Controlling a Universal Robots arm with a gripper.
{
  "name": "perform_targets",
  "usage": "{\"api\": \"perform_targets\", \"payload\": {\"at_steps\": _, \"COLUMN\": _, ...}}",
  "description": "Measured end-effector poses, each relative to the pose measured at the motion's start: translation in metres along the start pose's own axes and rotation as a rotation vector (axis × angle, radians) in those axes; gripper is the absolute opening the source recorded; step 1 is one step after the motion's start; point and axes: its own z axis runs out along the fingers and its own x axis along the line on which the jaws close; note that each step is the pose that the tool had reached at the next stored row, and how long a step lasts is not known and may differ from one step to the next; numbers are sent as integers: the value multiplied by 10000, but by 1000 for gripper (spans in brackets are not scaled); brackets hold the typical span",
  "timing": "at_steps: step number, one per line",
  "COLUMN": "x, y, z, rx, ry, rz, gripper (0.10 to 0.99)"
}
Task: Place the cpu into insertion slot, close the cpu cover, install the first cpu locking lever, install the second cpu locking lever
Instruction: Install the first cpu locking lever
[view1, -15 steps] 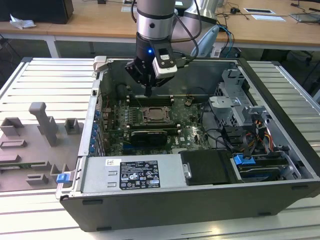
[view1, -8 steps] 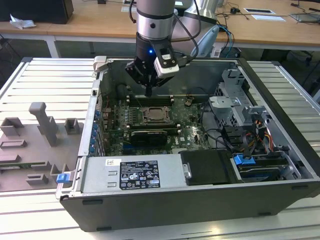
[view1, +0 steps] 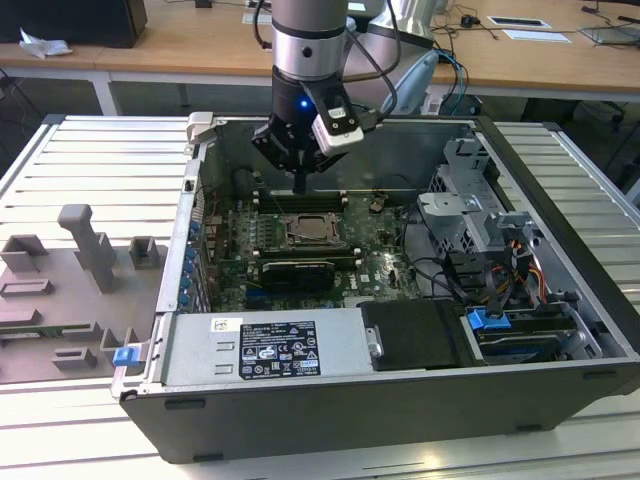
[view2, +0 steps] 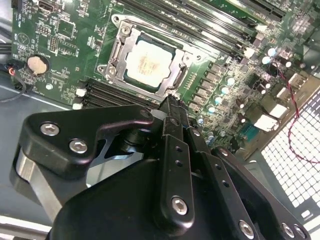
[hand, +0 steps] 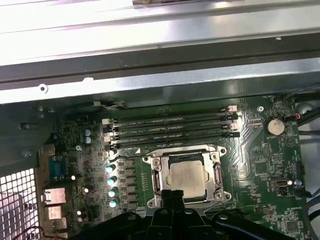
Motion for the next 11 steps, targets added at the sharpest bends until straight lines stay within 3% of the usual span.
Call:
{"api": "perform_targets", "payload": {"at_steps": 6, "x": 11, "y": -1, "z": 10, "rx": -13, "ry": -124, "rz": -457, "gripper": 106}}
{"api": "perform_targets", "payload": {"at_steps": 11, "x": 22, "y": -3, "z": 14, "rx": -15, "ry": -143, "rz": -898, "gripper": 106}}
